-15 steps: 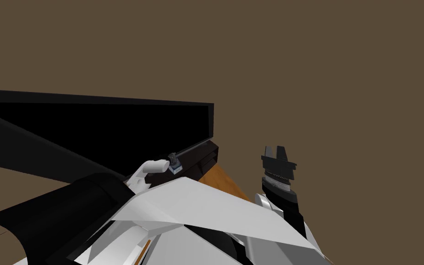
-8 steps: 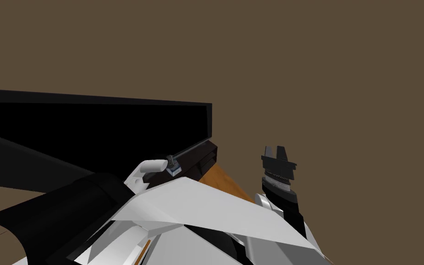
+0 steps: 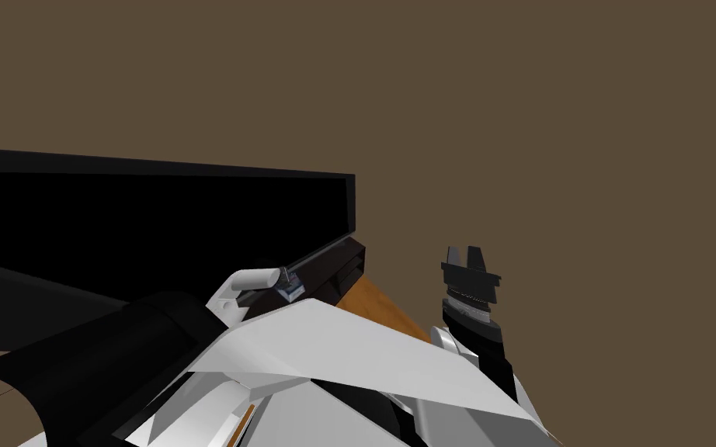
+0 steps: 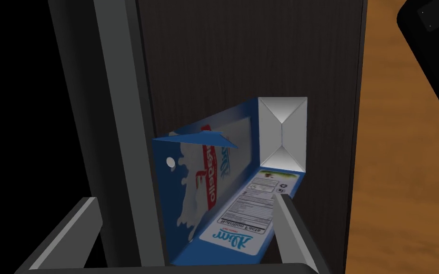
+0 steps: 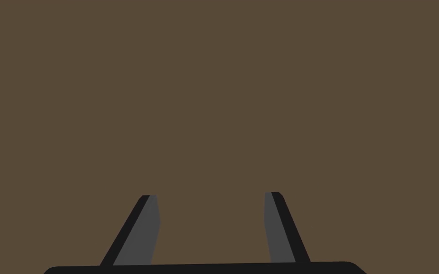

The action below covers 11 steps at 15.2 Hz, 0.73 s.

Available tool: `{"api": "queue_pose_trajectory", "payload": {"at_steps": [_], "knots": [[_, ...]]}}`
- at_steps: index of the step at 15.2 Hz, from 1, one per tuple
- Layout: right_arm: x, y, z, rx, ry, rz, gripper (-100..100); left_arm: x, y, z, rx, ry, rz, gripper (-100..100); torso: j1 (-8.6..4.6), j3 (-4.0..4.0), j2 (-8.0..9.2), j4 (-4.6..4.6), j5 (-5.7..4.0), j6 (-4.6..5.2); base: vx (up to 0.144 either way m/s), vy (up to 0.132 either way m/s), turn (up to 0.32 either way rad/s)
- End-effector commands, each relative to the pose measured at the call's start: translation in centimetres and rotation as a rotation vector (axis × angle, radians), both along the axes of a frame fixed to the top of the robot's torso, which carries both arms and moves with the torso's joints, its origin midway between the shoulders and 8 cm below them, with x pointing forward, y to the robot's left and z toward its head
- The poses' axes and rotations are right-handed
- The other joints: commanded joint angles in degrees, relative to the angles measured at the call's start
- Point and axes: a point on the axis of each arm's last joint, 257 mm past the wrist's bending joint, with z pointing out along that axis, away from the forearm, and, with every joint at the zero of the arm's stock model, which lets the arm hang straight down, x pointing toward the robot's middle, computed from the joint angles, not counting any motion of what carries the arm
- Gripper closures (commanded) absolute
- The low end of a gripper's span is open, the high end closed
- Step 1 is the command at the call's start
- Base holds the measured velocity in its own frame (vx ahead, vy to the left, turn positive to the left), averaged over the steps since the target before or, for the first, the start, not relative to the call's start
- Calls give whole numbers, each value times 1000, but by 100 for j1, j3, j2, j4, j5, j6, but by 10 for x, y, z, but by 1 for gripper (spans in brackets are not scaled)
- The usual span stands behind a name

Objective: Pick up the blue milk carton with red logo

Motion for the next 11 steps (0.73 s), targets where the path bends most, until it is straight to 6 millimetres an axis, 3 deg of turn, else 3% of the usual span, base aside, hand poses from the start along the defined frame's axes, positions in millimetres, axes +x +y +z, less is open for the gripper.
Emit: {"api": "queue_pose_trajectory", "payload": {"at_steps": [1,11], "knots": [[0,0,0,0,0,0,0,-12,-1,-5,-27,36,30,-100,0,0,0,0,0,0,-6,31,-149],[0,0,0,0,0,0,0,-55,-2,-13,-130,150,159,-100,8,-1,-2,0,2,-2,-3,37,-99]]}}
